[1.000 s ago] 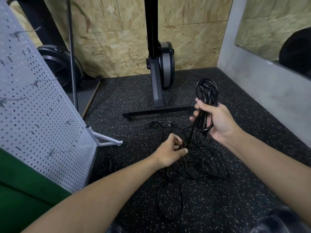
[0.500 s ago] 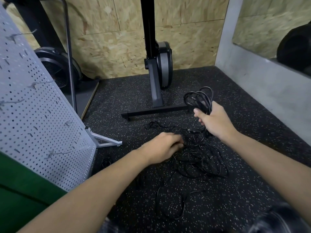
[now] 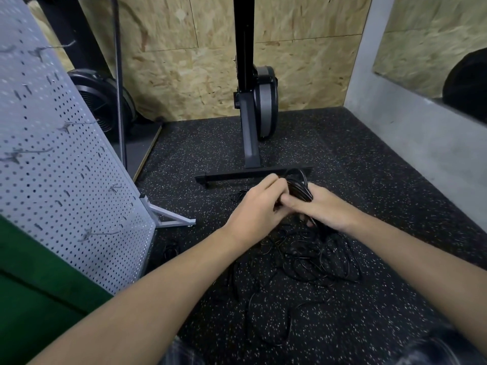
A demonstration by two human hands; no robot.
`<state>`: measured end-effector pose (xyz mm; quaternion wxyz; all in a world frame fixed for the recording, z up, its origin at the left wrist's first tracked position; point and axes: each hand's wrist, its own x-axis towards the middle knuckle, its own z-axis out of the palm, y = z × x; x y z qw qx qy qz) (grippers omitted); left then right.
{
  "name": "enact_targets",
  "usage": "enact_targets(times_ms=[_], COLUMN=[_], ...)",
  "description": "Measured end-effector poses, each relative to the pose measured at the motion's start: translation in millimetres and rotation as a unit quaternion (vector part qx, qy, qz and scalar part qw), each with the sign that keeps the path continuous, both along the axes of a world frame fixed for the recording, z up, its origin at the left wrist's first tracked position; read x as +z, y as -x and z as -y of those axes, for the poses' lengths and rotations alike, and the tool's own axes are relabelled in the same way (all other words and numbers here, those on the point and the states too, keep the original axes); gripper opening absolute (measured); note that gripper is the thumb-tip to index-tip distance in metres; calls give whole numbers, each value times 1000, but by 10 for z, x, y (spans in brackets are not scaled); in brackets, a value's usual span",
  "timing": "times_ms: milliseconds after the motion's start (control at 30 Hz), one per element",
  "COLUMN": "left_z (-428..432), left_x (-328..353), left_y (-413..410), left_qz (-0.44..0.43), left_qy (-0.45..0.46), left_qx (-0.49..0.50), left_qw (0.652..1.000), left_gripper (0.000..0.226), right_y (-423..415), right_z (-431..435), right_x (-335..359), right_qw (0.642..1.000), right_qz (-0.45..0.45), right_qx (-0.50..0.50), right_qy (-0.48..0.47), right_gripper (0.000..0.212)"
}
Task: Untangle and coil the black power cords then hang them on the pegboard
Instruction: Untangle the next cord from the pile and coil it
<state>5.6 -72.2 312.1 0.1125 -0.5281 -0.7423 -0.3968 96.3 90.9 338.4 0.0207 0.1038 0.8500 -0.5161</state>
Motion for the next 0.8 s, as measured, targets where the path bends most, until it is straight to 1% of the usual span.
enact_targets(times_ms=[33,100,133,200,267,333,433,567,633,700,800], left_z=[6,15,15,13,14,27,35,29,64,119,201], left_x=[1,-9,-18,-29,-26,-32,-29,35,53,40,15], left_y=[7,17,30,90,139,158,143,135,157,179,228], left_qz=[-12,-17,-10,16,42,59,88,108,150,192,222], left_qy=[-7,5,16,29,43,61,66,71,103,144,190], left_qx=[0,-2,-1,11,20,19,21,30,30,24,21], left_qw=[1000,1000,1000,999,998,996,994,991,983,970,956], left_gripper=[24,30,34,41,43,43,44,52,53,52,56], right_y=[-6,-10,-9,5,29,9,-48,-80,-92,-100,-107], right_z=[4,-7,-25,-52,-74,-54,-32,-26,-60,-107,-189], right_x=[27,58,43,-25,-118,-110,2,110,118,119,139], right_qw=[1000,995,991,984,980,980,979,972,970,967,970], right_qz=[17,80,114,144,154,149,129,121,129,141,145], right_qx=[23,60,71,87,88,108,137,167,171,173,167], right_qy=[-2,-3,-13,-59,-91,-78,-81,-110,-115,-120,-99], right_gripper=[44,56,55,38,30,19,9,17,15,20,26])
